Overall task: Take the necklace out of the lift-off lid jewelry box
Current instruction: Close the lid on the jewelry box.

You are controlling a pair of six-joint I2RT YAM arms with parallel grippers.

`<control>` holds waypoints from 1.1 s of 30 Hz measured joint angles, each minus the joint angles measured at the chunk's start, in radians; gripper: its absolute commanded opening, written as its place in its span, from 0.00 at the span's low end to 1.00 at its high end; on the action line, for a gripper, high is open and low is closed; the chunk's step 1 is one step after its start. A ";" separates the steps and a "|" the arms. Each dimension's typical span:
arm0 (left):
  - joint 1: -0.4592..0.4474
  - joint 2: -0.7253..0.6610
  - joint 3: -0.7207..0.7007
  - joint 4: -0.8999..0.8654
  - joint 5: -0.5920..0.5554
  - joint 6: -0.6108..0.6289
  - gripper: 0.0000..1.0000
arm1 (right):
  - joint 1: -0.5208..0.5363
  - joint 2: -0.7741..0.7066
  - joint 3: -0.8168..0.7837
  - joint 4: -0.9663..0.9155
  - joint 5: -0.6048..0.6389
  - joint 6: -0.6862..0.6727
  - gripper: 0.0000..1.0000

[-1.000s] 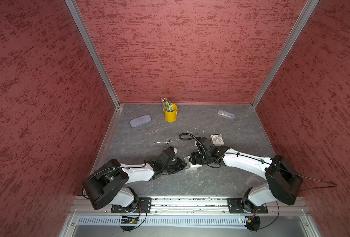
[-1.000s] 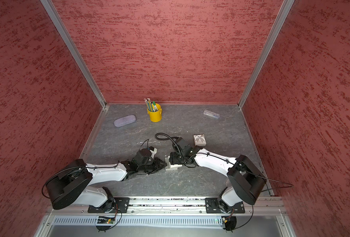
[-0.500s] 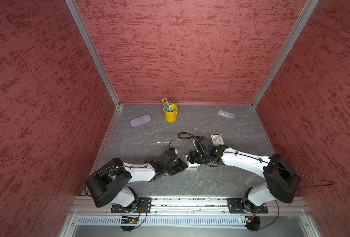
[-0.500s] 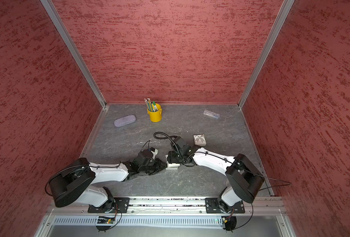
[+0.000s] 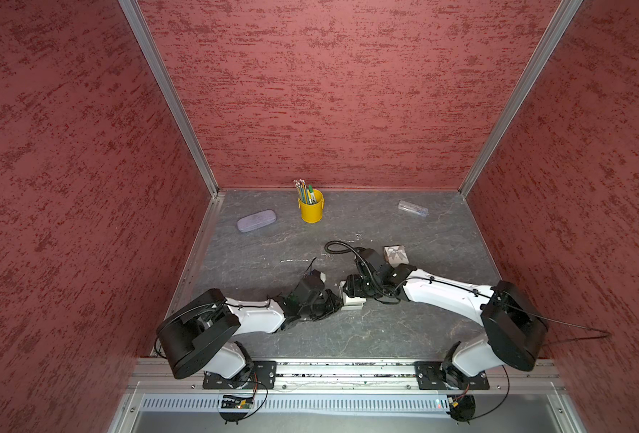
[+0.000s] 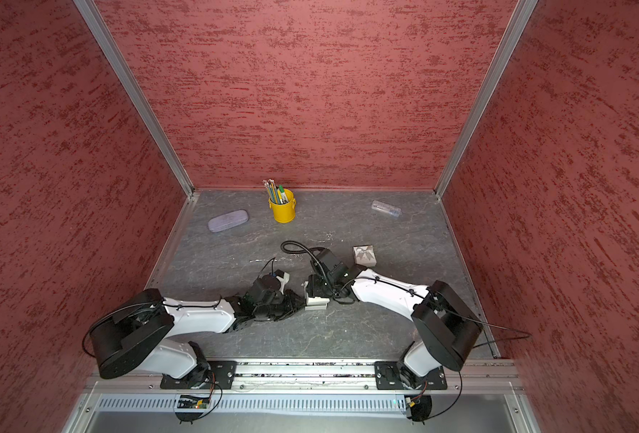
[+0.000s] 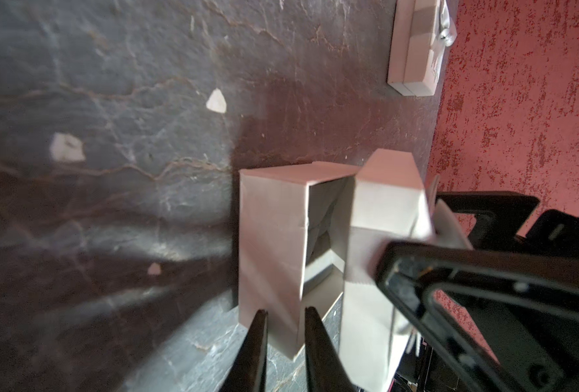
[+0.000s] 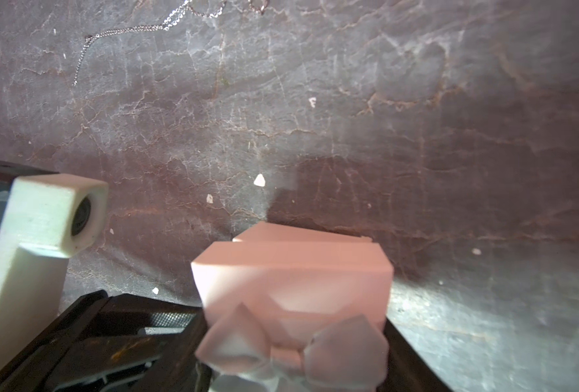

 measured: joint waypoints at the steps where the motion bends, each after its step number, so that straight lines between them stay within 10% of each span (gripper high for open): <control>1: -0.001 0.000 0.000 0.002 -0.001 -0.003 0.33 | 0.000 -0.006 0.000 -0.005 0.010 0.002 0.66; 33: 0.090 0.000 -0.020 0.016 0.047 0.046 0.23 | 0.002 -0.037 -0.034 -0.019 0.053 0.029 0.67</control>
